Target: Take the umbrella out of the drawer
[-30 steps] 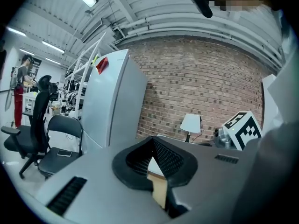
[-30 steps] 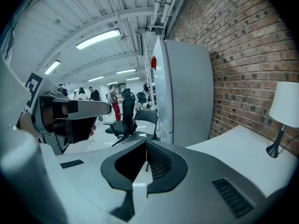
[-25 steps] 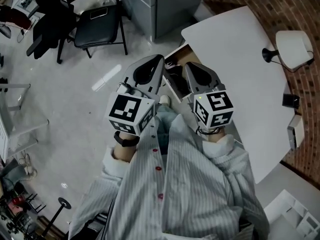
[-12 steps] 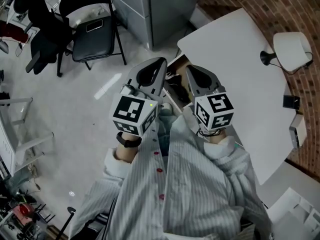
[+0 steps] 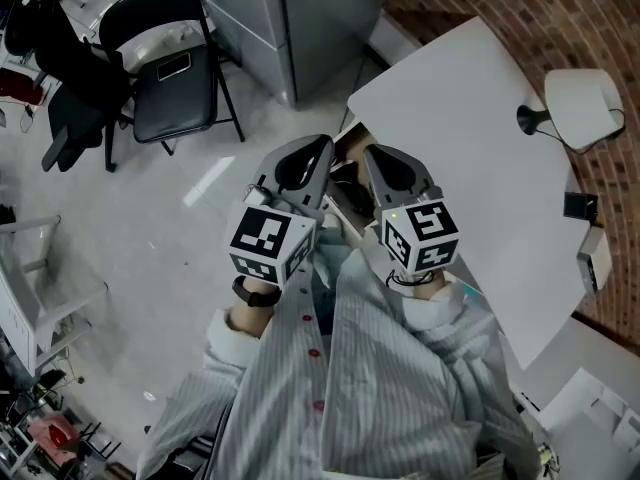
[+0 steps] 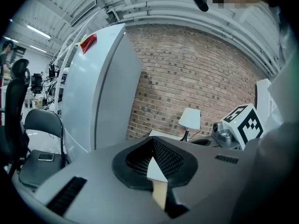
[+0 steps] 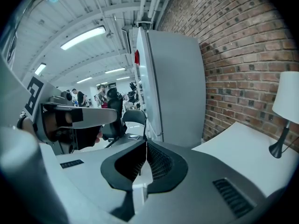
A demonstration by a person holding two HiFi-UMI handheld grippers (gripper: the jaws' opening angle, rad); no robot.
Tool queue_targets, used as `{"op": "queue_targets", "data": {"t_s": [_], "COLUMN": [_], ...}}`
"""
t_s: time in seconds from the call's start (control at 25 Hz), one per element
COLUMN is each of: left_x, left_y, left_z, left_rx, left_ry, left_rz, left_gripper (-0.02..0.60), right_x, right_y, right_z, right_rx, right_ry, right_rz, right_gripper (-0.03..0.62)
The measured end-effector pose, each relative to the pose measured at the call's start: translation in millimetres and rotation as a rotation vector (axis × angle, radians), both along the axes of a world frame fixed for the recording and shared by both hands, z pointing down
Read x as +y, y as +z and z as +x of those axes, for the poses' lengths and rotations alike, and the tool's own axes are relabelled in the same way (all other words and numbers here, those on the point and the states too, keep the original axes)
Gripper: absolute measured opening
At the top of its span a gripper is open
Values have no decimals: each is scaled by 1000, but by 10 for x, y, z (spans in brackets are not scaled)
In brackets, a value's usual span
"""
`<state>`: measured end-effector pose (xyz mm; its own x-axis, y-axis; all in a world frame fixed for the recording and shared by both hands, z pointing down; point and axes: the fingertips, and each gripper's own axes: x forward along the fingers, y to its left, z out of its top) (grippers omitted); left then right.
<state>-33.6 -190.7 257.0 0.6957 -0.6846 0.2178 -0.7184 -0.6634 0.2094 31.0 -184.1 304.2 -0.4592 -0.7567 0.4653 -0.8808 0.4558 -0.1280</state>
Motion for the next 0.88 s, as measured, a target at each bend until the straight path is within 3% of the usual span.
{"op": "queue_targets", "data": {"t_s": [0.88], "left_x": [-139], "left_y": [1747], "left_z": [-25], "left_rx": [-47], "left_ry": [-6], "left_rz": [-234], "left_gripper": [8], "right_x": [-223], "right_y": [1534], "right_z": [54], "right_rx": [65], "right_ry": [27], "right_rz": [-115], "right_gripper": [35]}}
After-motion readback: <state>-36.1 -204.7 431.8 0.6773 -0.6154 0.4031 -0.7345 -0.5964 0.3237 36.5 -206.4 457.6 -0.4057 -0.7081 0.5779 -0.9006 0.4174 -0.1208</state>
